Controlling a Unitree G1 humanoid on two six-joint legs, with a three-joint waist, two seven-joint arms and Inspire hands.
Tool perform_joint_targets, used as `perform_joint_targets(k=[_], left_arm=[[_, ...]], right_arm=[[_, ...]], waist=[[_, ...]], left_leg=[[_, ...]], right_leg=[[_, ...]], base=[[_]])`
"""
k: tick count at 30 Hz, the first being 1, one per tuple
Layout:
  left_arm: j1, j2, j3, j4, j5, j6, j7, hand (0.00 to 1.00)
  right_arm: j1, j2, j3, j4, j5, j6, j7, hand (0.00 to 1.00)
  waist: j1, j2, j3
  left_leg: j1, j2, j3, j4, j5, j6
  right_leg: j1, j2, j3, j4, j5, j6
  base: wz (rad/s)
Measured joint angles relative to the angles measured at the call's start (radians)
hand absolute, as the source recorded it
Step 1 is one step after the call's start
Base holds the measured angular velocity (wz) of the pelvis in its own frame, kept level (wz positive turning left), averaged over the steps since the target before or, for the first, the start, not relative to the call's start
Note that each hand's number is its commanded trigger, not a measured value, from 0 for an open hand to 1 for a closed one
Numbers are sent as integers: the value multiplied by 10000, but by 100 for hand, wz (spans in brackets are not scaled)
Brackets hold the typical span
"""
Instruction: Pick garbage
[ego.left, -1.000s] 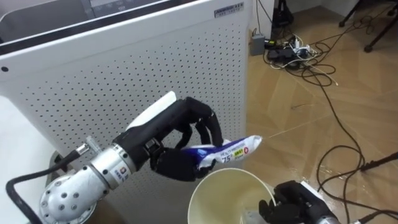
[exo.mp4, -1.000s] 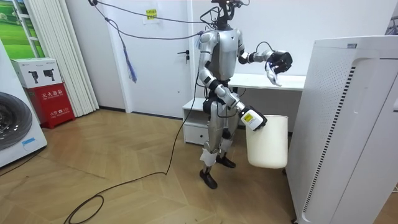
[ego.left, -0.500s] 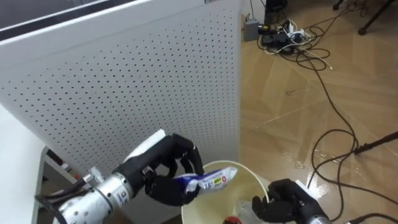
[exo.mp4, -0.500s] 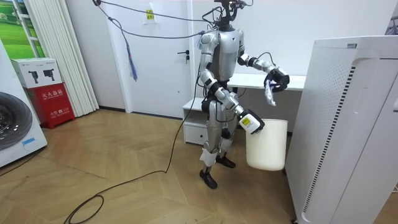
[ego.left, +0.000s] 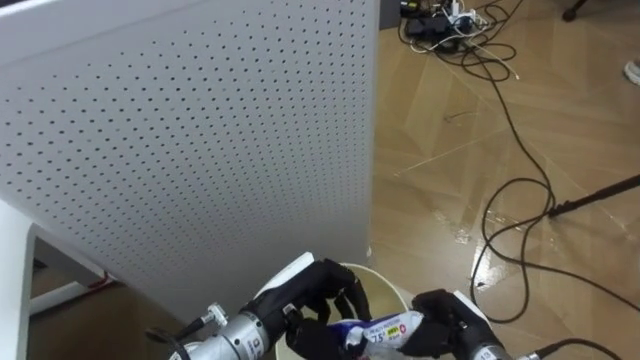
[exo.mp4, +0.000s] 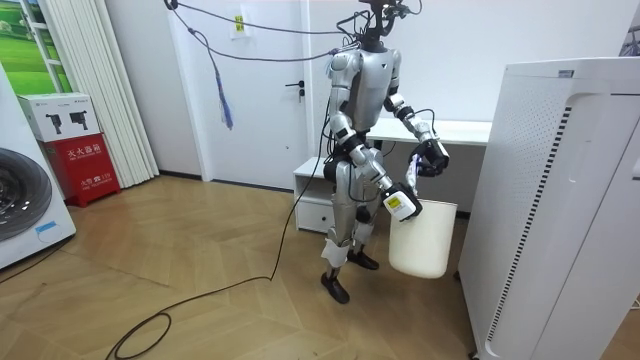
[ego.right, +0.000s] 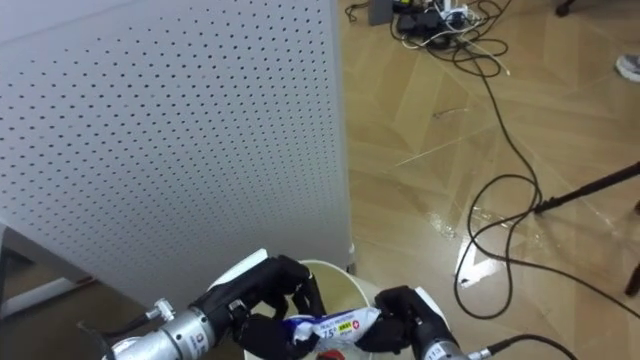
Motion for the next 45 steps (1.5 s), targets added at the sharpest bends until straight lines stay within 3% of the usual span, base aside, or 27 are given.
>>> perform_joint_targets(k=[15, 20, 29, 36, 45], left_arm=[[1, -22, -82, 526, -129, -213, 337, 0], [1, -17, -79, 539, -129, -213, 344, 0], [19, 257, -81, 540, -54, -212, 297, 0], [119, 276, -79, 538, 232, -211, 265, 0], [251, 331, -70, 532, 249, -196, 105, 0]], right_arm=[[-34, 45, -3, 50, 6, 0, -78, 100], [-36, 54, -4, 50, 10, 0, -78, 100], [-44, 26, -5, 49, 10, -1, -44, 100], [-43, -32, -5, 49, 69, -4, 58, 100], [3, -43, -3, 175, 313, -11, 46, 100]], waist=[[-3, -310, -51], [0, -308, -56], [22, -279, -79], [17, -270, -172], [0, -272, -177]], left_leg=[[-294, -19, 114, 375, 11, 17], [-296, -14, 119, 430, 11, 18], [-307, -11, 119, 432, 11, 18], [-291, -5, 118, 426, 11, 18], [-257, 5, 114, 469, 12, 19]], right_leg=[[-315, -106, -23, 311, 1, -25], [-313, -108, -16, 339, 16, -49], [-314, -109, -23, 335, 17, -51], [-294, -101, -17, 334, 21, -56], [-211, -100, -30, 313, 31, -73]], base=[[-1], [0], [0], [0], [0]])
